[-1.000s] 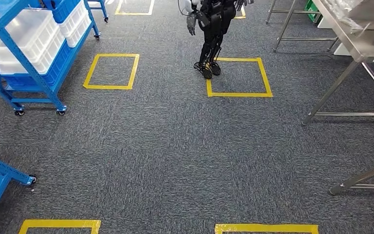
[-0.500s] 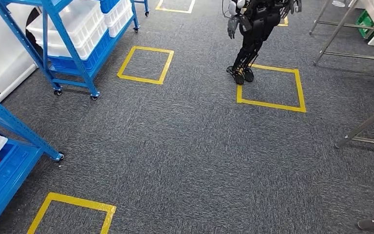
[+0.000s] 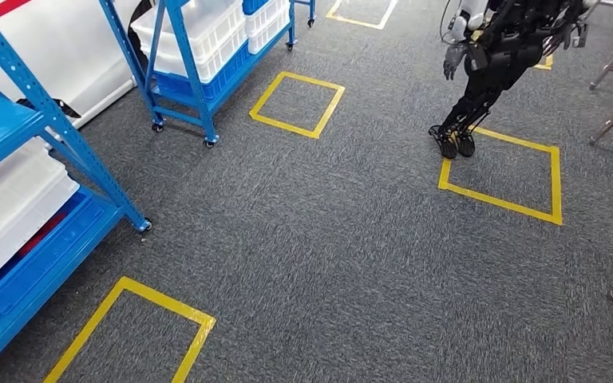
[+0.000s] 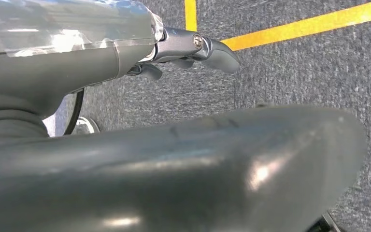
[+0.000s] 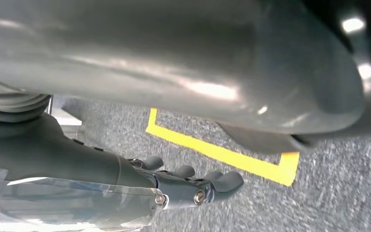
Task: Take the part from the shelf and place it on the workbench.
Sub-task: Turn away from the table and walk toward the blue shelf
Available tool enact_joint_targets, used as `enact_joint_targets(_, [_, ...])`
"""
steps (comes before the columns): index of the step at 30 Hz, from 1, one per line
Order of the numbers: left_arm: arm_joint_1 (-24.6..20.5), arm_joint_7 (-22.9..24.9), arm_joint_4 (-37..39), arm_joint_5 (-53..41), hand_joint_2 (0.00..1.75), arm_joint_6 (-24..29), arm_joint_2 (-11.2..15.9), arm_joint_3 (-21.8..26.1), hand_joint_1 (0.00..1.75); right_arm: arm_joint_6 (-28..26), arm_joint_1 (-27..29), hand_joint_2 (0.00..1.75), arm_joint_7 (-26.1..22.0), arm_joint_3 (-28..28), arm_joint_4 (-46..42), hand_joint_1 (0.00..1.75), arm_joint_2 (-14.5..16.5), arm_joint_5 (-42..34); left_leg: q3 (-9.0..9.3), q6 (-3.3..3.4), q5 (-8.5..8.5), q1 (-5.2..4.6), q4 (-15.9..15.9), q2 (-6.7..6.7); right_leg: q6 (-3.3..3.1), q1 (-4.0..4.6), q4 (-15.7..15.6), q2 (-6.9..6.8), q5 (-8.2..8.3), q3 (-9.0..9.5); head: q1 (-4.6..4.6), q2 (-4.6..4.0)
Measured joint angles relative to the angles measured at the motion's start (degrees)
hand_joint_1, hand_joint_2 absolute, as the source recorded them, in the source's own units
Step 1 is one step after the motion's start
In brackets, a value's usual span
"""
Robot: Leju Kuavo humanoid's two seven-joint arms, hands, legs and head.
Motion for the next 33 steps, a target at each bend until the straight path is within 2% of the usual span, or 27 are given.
enact_joint_targets(1, [0.01, 0.01, 0.00, 0.00, 0.00, -0.02, 0.07, 0.01, 0.00, -0.01, -0.09, 0.00, -0.02, 0.00, -0.01, 0.00, 0.02, 0.03, -0.10, 0.39, 0.10, -0.01, -0.11, -0.70, 0.29, -0.05, 0.01, -0.51, -0.10, 0.17, -0.01, 0.00])
enact_joint_targets(2, [0.07, 0.01, 0.00, 0.00, 0.00, -0.03, 0.14, 0.01, 0.00, -0.05, -0.18, 0.00, -0.04, 0.00, -0.02, 0.00, 0.05, 0.06, -0.07, 0.70, 0.19, 0.03, -0.28, -1.34, 0.61, -0.22, 0.19, -0.31, -0.37, 0.31, 0.01, 0.00])
enact_joint_targets(4, [0.00, 0.03, 0.00, 0.02, 0.00, -0.03, 0.22, 0.03, 0.00, -0.19, -0.15, 0.00, -0.14, 0.00, -0.04, 0.00, 0.09, 0.13, 0.06, 1.33, 0.50, 0.21, -0.69, -2.59, 1.11, -0.64, 2.78, 2.32, -2.31, -0.67, 0.00, 0.00])
enact_joint_targets(6, [-0.25, 0.04, 0.00, 0.09, 0.00, -0.01, 0.27, 0.07, 0.00, -0.31, 0.07, 0.87, -0.32, -0.01, -0.04, 0.00, 0.10, 0.16, -0.04, 1.70, 0.67, 0.21, -0.79, -3.87, 1.31, -0.87, 9.85, 5.63, -6.00, -4.16, 0.01, 0.00])
enact_joint_targets(7, [-0.32, 0.03, 0.00, 0.14, 0.00, -0.01, 0.29, 0.08, 0.00, -0.37, 0.15, 1.31, -0.49, -0.02, -0.04, 0.00, 0.10, 0.16, -0.10, 1.78, 0.71, 0.16, -0.77, -4.59, 1.33, -0.88, 13.64, 6.33, -7.42, -6.11, 0.01, 0.00])
enact_joint_targets(8, [-0.31, 0.02, 0.00, 0.18, 0.00, -0.01, 0.31, 0.08, 0.00, -0.42, 0.11, 1.75, -0.65, -0.04, -0.04, 0.00, 0.09, 0.17, -0.09, 1.82, 0.72, 0.11, -0.75, -5.34, 1.33, -0.87, 16.07, 6.66, -7.83, -7.39, 0.01, 0.00])
enact_joint_targets(9, [-0.25, 0.01, 0.00, 0.22, 0.00, -0.01, 0.33, 0.09, 0.00, -0.48, 0.01, 1.75, -0.79, -0.07, -0.04, 0.00, 0.09, 0.19, -0.02, 1.81, 0.72, 0.08, -0.72, -6.15, 1.27, -0.88, 16.32, 6.82, -7.00, -7.61, 0.01, 0.00])
enact_joint_targets(10, [-0.21, 0.01, 0.00, 0.22, 0.00, -0.01, 0.34, 0.11, 0.00, -0.50, -0.10, 1.75, -0.87, -0.10, -0.04, 0.00, 0.09, 0.21, 0.09, 1.78, 0.71, 0.08, -0.68, -7.00, 1.15, -0.90, 14.32, 7.02, -5.12, -6.76, 0.01, 0.00])
enact_joint_targets(11, [-0.20, 0.00, 0.00, 0.23, 0.00, -0.01, 0.34, 0.12, 0.00, -0.50, -0.19, 1.75, -0.86, -0.12, -0.04, 0.00, 0.08, 0.25, 0.17, 1.70, 0.70, 0.10, -0.62, -7.87, 1.00, -0.98, 10.65, 7.68, -2.68, -5.15, 0.01, 0.00])
enact_joint_targets(12, [-0.23, 0.00, 0.00, 0.24, 0.00, -0.01, 0.34, 0.14, 0.00, -0.49, -0.19, 1.75, -0.83, -0.15, -0.04, 0.00, 0.08, 0.28, 0.12, 1.52, 0.70, 0.05, -0.49, -8.72, 0.82, -1.07, 6.84, 9.13, -0.83, -3.53, 0.01, 0.00])
enact_joint_targets(13, [-0.28, -0.01, 0.00, 0.24, 0.00, 0.00, 0.34, 0.15, 0.00, -0.49, -0.18, 1.75, -0.80, -0.17, -0.03, 0.00, 0.07, 0.30, -0.06, 1.24, 0.74, 0.04, -0.33, -9.48, 0.69, -1.16, 3.75, 10.49, 0.36, -2.32, 0.01, 0.00])
enact_joint_targets(14, [-0.31, -0.02, 0.00, 0.24, 0.00, 0.03, 0.34, 0.16, 0.00, -0.49, -0.23, 1.75, -0.79, -0.21, -0.04, 0.00, 0.07, 0.31, -0.34, 0.89, 0.84, 0.07, -0.23, -10.12, 0.58, -1.17, 1.95, 11.59, 0.80, -1.70, 0.01, 0.00])
enact_joint_targets(15, [-0.28, -0.03, 0.00, 0.25, 0.00, 0.05, 0.34, 0.17, 0.00, -0.49, -0.37, 1.75, -0.79, -0.24, -0.04, 0.00, 0.07, 0.31, -0.62, 0.45, 1.02, 0.15, -0.24, -10.75, 0.41, -1.10, 1.43, 12.06, 0.63, -1.60, 0.01, 0.00])
enact_joint_targets(17, [-0.05, -0.05, 0.00, 0.27, 0.00, 0.11, 0.38, 0.18, 0.00, -0.49, -0.78, 1.75, -0.85, -0.27, -0.09, 0.00, 0.22, 0.29, -0.98, -0.32, 1.29, 0.37, -0.41, -11.66, -0.19, -1.06, 0.96, 10.82, 0.90, -1.47, 0.01, 0.00])
enact_joint_targets(18, [0.05, -0.06, 0.00, 0.30, 0.00, 0.14, 0.42, 0.18, 0.00, -0.49, -0.96, 1.75, -0.88, -0.28, -0.12, 0.00, 0.32, 0.30, -1.27, -0.59, 0.95, 0.33, 0.06, -10.94, -0.64, -1.14, 0.59, 10.07, 1.10, -1.29, -0.01, 0.00])
enact_joint_targets(19, [0.06, -0.08, 0.00, 0.33, 0.00, 0.17, 0.45, 0.18, 0.00, -0.50, -1.03, 1.75, -0.89, -0.31, -0.15, 0.00, 0.43, 0.29, -2.04, -0.75, -0.05, 0.23, 1.58, -9.48, -1.04, -1.19, 0.19, 9.17, 1.30, -1.11, -0.01, 0.00])
enact_joint_targets(21, [-0.09, -0.13, 0.00, 0.38, 0.00, 0.22, 0.48, 0.18, 0.00, -0.55, -1.09, 1.75, -0.89, -0.38, -0.19, 0.00, 0.49, 0.27, -5.02, -0.98, -3.52, 0.14, 7.96, -5.79, -1.57, -0.99, -0.20, 7.26, 1.42, -0.92, -0.02, 0.00])
enact_joint_targets(22, [-0.14, -0.15, 0.00, 0.38, 0.00, 0.23, 0.48, 0.18, 0.00, -0.61, -1.10, 1.75, -0.89, -0.41, -0.19, 0.00, 0.49, 0.26, -6.80, -1.12, -5.18, 0.20, 11.82, -4.83, -1.70, -0.79, -0.19, 6.23, 1.38, -0.91, -0.02, 0.00])
enact_joint_targets(23, [-0.09, -0.17, 0.00, 0.38, 0.00, 0.25, 0.48, 0.18, 0.00, -0.70, -1.14, 1.75, -0.89, -0.44, -0.21, 0.00, 0.49, 0.26, -8.01, -1.26, -6.03, 0.26, 14.60, -4.35, -1.79, -0.64, -0.17, 5.26, 1.30, -0.89, -0.02, 0.00])
enact_joint_targets(24, [0.02, -0.19, 0.00, 0.38, 0.00, 0.26, 0.49, 0.18, 0.00, -0.82, -1.21, 1.75, -0.89, -0.47, -0.22, 0.00, 0.49, 0.27, -8.26, -1.37, -5.86, 0.29, 15.49, -4.07, -1.83, -0.54, -0.15, 4.33, 1.22, -0.84, -0.02, 0.00])
enact_joint_targets(25, [0.13, -0.19, 0.00, 0.37, 0.00, 0.26, 0.50, 0.19, 0.00, -0.95, -1.28, 1.75, -0.89, -0.49, -0.25, 0.00, 0.49, 0.28, -7.36, -1.42, -4.69, 0.31, 14.08, -3.79, -1.82, -0.49, -0.14, 3.50, 1.11, -0.73, -0.02, 0.00])
enact_joint_targets(26, [0.21, -0.19, 0.00, 0.36, 0.00, 0.28, 0.52, 0.19, 0.00, -1.05, -1.37, 1.75, -0.89, -0.51, -0.27, 0.00, 0.49, 0.31, -5.44, -1.37, -2.86, 0.31, 10.71, -3.27, -1.74, -0.46, -0.12, 2.74, 0.97, -0.55, -0.02, 0.00])
enact_joint_targets(28, [0.11, -0.19, 0.00, 0.28, 0.00, 0.33, 0.56, 0.20, 0.00, -1.14, -1.45, 1.75, -0.89, -0.54, -0.30, 0.00, 0.49, 0.40, -1.20, -0.79, -0.20, 0.00, 2.99, -1.01, -1.35, -0.24, -0.04, 1.41, 0.57, -0.15, -0.01, 0.00])
enact_joint_targets(29, [0.01, -0.21, 0.00, 0.23, 0.00, 0.35, 0.57, 0.20, 0.00, -1.15, -1.46, 1.75, -0.89, -0.54, -0.31, 0.00, 0.48, 0.44, 0.03, -0.34, 0.30, -0.20, 0.67, -0.21, -1.09, -0.08, 0.00, 0.81, 0.38, -0.01, -0.01, 0.00])
enact_joint_targets(30, [-0.03, -0.23, 0.00, 0.21, 0.00, 0.36, 0.58, 0.20, 0.00, -1.16, -1.48, 1.75, -0.88, -0.55, -0.31, 0.00, 0.46, 0.49, 0.48, 0.10, 0.27, -0.42, -0.32, 0.15, -0.82, 0.05, 0.04, 0.26, 0.23, 0.10, -0.01, 0.00])
enact_joint_targets(32, [0.12, -0.26, 0.00, 0.20, 0.00, 0.37, 0.65, 0.20, 0.00, -1.21, -1.66, 1.75, -0.86, -0.55, -0.36, 0.00, 0.45, 0.54, 0.41, 0.82, 0.39, -0.50, -0.57, -0.98, -0.29, 0.13, 0.03, -0.64, 0.01, 0.29, -0.01, 0.00])
enact_joint_targets(33, [0.24, -0.25, 0.00, 0.20, 0.00, 0.38, 0.67, 0.21, 0.00, -1.25, -1.71, 1.75, -0.87, -0.56, -0.40, 0.00, 0.43, 0.56, 0.46, 1.11, 0.54, -0.41, -0.81, -1.56, 0.04, 0.02, 0.37, 0.02, -0.38, 0.32, 0.01, 0.00])
